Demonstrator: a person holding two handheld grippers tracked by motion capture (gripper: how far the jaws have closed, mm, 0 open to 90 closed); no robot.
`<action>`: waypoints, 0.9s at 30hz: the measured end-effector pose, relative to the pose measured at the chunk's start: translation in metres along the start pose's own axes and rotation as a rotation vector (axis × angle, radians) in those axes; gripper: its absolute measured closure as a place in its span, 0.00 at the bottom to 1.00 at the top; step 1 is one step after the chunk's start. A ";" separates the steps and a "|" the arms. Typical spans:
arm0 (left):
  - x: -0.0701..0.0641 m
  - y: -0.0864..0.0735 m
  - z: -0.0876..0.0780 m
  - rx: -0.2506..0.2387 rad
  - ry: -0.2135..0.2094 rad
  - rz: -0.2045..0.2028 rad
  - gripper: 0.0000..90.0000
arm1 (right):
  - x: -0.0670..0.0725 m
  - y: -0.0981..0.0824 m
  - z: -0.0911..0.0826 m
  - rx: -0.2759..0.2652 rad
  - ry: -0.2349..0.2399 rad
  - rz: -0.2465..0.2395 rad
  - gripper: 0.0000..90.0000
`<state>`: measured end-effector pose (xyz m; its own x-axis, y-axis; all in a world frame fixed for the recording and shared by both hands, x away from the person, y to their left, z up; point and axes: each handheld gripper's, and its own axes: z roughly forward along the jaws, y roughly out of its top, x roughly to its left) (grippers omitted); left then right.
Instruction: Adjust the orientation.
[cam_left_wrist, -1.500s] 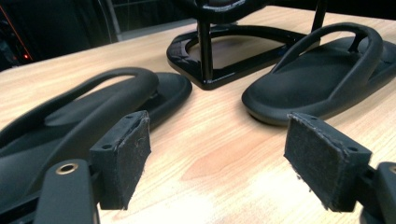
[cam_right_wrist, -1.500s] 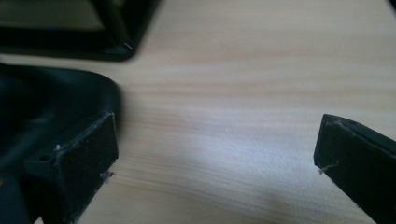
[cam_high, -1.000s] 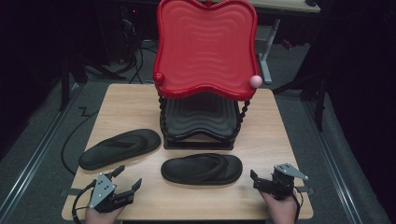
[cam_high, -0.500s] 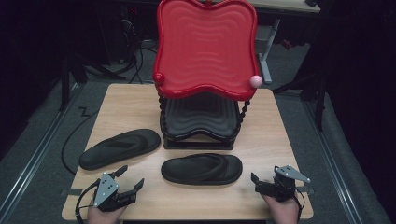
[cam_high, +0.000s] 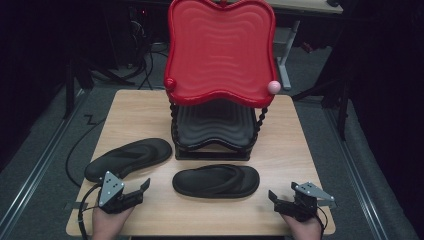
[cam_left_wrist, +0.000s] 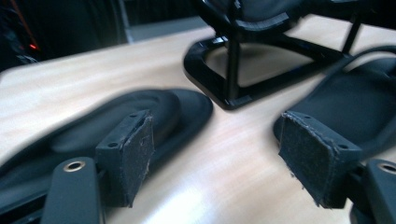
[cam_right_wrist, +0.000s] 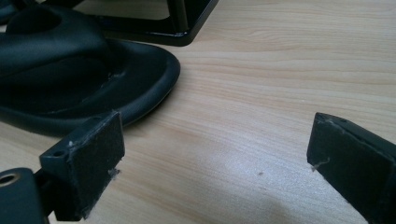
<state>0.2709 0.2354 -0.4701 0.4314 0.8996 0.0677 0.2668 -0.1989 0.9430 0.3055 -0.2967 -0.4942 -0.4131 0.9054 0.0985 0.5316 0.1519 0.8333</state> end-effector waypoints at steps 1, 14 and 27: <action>0.002 0.004 0.003 0.005 0.009 0.015 0.28 | 0.000 0.000 0.000 -0.001 0.000 0.006 0.05; 0.048 -0.004 0.036 0.181 0.113 -0.033 0.33 | 0.011 0.002 0.007 0.011 0.007 -0.031 0.06; 0.056 -0.013 0.036 0.222 0.086 -0.073 0.65 | 0.010 0.002 0.006 0.009 0.006 -0.034 0.08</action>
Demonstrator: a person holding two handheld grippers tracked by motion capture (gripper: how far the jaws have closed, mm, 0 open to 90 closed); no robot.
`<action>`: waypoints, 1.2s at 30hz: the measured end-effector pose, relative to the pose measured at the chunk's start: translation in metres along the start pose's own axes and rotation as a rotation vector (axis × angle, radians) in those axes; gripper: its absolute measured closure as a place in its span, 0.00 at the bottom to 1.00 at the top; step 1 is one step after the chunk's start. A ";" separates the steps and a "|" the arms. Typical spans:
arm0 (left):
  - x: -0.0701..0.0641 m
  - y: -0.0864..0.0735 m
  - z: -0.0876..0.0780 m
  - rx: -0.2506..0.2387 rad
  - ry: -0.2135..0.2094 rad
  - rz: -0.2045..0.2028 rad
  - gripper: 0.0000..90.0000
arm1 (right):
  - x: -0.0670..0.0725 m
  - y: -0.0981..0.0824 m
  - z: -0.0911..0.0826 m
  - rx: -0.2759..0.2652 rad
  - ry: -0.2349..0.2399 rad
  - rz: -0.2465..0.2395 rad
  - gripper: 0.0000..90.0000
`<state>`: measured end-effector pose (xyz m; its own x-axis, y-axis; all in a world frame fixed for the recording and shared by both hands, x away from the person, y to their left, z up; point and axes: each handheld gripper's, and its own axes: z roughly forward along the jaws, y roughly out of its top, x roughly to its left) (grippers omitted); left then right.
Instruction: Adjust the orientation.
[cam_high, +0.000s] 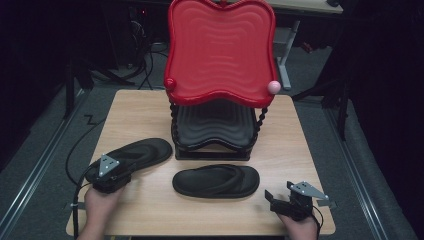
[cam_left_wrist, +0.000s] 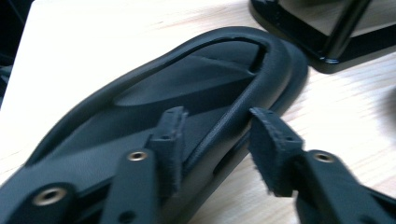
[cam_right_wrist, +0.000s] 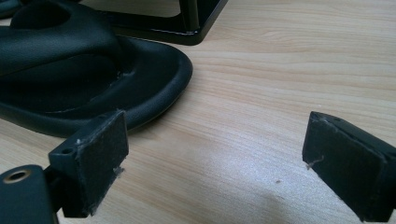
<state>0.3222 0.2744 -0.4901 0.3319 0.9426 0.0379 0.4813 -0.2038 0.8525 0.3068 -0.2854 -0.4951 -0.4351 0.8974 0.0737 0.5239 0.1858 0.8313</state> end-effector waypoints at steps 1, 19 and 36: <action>-0.002 0.000 -0.001 -0.003 -0.003 0.004 0.68 | 0.001 0.000 0.000 -0.001 0.001 0.000 0.08; -0.044 0.011 -0.022 -0.035 -0.036 0.048 0.61 | 0.005 0.001 0.003 0.001 0.014 -0.015 0.13; 0.003 -0.014 -0.015 0.027 0.119 0.100 0.63 | 0.005 0.001 0.004 0.002 0.014 -0.014 0.14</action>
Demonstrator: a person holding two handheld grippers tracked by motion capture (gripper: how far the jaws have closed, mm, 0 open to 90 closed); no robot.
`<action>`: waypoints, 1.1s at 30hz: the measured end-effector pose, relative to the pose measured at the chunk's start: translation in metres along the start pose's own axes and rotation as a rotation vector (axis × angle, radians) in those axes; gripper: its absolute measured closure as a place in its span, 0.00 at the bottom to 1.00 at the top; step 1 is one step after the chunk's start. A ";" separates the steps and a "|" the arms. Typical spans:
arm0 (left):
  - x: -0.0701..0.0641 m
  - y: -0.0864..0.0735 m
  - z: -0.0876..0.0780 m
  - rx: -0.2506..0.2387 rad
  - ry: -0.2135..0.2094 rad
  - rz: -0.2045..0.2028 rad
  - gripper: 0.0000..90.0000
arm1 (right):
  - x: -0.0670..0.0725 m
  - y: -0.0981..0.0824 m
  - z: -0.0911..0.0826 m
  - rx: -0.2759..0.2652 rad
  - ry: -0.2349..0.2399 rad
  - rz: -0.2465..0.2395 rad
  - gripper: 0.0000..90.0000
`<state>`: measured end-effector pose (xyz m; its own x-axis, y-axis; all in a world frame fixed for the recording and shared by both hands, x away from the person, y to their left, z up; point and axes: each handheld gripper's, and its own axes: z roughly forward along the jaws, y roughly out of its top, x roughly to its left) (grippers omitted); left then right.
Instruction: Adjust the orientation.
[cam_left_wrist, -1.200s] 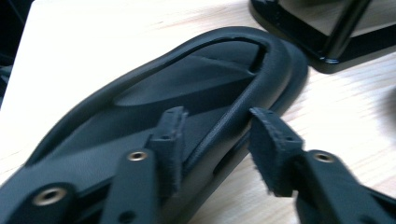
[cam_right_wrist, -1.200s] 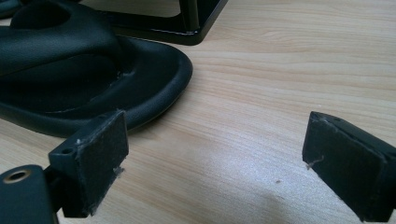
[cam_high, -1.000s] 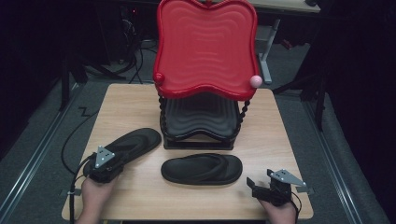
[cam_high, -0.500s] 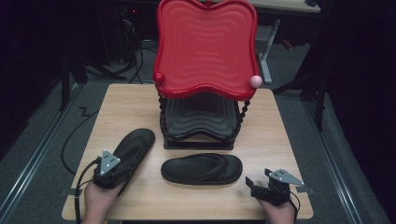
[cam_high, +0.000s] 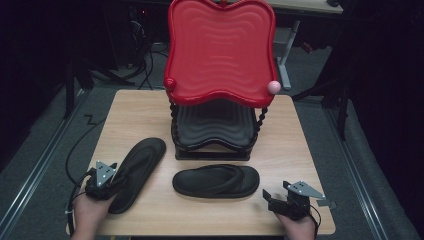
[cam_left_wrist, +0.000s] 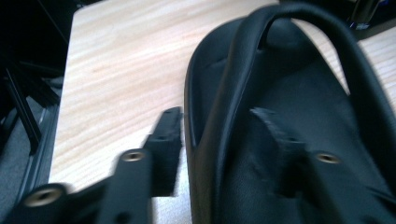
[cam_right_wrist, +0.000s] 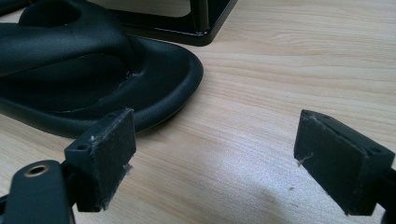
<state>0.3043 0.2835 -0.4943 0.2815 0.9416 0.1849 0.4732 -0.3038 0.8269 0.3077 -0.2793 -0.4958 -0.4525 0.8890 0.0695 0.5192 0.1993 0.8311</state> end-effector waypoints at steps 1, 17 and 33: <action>0.001 0.000 0.001 0.002 0.006 -0.002 0.66 | 0.000 0.000 0.000 -0.001 -0.001 0.000 0.14; -0.031 0.003 -0.015 -0.029 -0.099 -0.053 0.66 | 0.000 0.001 0.002 0.003 0.005 0.003 0.16; -0.032 0.004 -0.001 -0.033 -0.031 -0.028 0.86 | 0.002 0.003 -0.001 -0.017 -0.040 0.005 0.12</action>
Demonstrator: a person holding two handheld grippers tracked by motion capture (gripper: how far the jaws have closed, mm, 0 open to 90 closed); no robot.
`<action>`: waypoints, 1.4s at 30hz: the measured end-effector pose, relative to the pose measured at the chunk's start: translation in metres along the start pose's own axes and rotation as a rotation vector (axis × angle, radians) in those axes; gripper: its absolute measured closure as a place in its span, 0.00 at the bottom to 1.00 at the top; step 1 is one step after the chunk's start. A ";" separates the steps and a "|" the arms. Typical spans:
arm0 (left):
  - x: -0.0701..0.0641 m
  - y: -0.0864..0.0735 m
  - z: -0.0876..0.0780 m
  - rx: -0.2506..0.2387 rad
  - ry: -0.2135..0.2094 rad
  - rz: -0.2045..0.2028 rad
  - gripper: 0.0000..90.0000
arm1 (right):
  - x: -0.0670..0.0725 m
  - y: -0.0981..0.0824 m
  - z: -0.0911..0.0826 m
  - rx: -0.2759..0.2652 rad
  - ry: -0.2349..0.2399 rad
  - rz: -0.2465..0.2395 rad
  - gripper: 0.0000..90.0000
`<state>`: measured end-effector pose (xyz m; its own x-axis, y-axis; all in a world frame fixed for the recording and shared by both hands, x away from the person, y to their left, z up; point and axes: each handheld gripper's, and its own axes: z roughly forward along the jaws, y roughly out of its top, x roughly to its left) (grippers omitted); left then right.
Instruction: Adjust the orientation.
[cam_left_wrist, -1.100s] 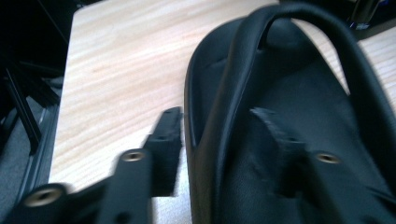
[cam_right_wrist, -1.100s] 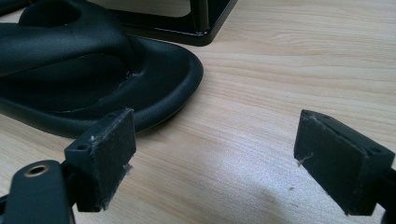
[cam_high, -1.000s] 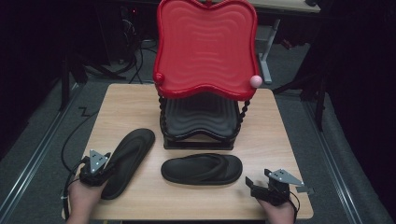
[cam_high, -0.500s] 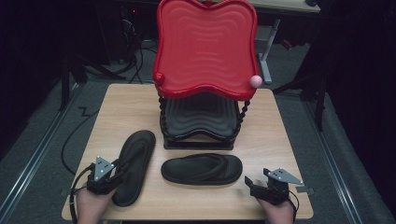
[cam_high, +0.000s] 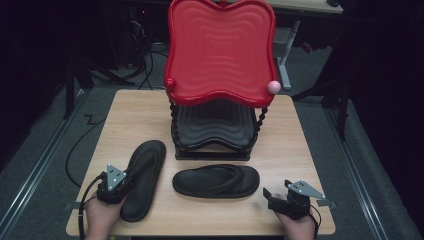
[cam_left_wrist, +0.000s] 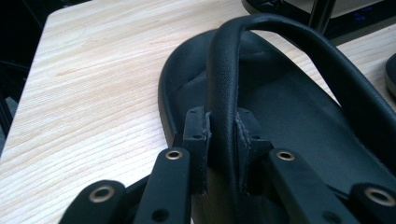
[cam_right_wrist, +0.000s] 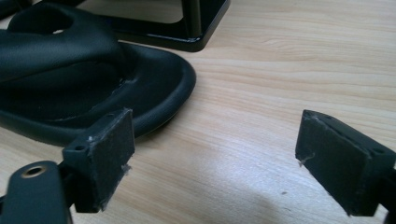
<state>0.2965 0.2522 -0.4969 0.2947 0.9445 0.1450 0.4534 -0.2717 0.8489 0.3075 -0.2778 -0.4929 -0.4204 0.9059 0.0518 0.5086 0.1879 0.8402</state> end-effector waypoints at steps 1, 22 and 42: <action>0.000 0.000 -0.002 -0.005 0.005 -0.002 0.86 | 0.000 0.000 -0.001 -0.005 -0.004 0.005 0.12; -0.012 -0.005 -0.062 -0.250 0.030 -0.060 0.88 | 0.033 0.020 0.005 -0.125 0.040 -0.103 0.28; -0.078 0.011 -0.084 -0.341 -0.077 0.007 0.88 | 0.129 0.044 0.007 -0.234 0.257 -0.157 0.28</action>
<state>0.2081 0.1908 -0.4565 0.3651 0.9226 0.1241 0.1474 -0.1889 0.9709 0.2808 -0.1505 -0.4530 -0.6696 0.7424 0.0217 0.2503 0.1980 0.9477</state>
